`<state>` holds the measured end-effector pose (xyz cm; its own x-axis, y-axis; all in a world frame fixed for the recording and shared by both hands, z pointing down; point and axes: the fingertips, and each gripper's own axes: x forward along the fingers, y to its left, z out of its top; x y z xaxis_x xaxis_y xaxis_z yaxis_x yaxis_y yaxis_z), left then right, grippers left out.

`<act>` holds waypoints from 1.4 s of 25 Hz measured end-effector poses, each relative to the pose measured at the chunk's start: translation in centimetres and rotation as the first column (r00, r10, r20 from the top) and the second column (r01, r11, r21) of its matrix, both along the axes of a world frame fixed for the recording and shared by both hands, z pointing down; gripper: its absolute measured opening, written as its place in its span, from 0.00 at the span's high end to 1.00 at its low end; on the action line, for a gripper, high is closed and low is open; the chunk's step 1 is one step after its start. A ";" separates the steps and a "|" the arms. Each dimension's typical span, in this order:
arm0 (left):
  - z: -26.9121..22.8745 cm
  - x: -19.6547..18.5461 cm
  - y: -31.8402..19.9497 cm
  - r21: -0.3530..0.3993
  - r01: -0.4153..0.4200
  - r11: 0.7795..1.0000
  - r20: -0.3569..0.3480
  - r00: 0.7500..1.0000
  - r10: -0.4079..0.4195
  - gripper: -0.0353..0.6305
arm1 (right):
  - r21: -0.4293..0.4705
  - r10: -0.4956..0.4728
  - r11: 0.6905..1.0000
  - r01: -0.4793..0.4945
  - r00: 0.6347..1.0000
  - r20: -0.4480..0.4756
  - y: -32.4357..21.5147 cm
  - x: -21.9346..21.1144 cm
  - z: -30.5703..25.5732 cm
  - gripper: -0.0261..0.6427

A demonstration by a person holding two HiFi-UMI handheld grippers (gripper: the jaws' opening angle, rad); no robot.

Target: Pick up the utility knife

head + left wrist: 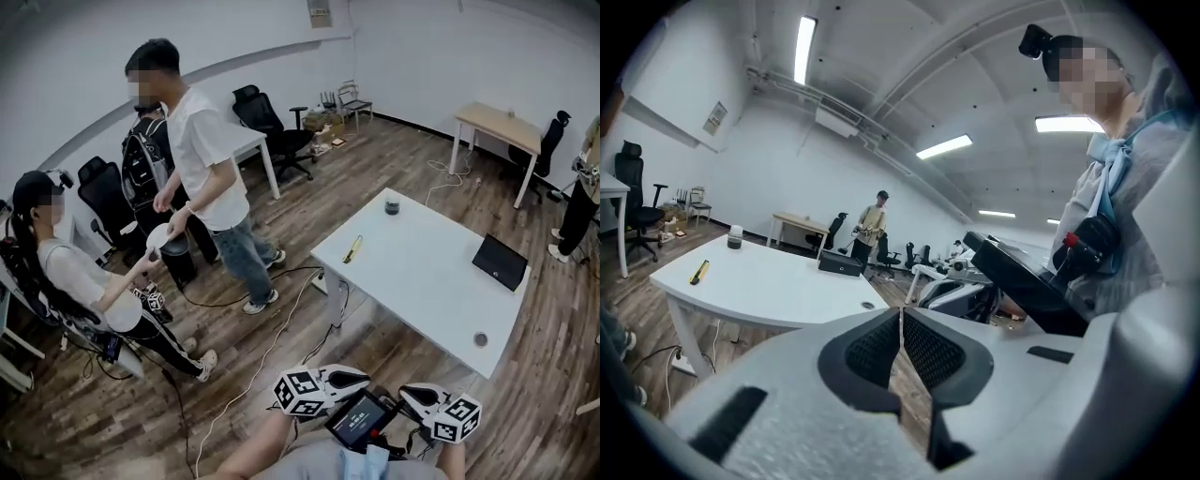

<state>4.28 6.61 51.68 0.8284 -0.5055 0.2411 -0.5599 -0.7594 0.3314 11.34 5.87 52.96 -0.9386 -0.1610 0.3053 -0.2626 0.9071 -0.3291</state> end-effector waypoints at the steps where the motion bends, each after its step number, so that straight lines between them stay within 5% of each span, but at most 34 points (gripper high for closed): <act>1: -0.3 0.2 0.0 0.000 0.001 1.000 0.002 1.000 -0.001 0.92 | 0.000 0.000 1.000 0.000 1.000 0.005 -0.1 0.1 -0.2 0.92; 14: 0.7 -1.8 -2.6 -0.035 0.035 0.999 0.002 0.999 -0.035 0.92 | -0.029 -0.044 0.999 0.045 0.999 0.012 -3.3 -2.8 0.7 0.92; 35: 0.0 -11.2 -20.0 -0.022 -0.022 1.000 -0.020 1.000 0.022 0.92 | -0.068 0.083 0.994 -0.083 0.997 -0.001 -18.8 -10.3 0.7 0.92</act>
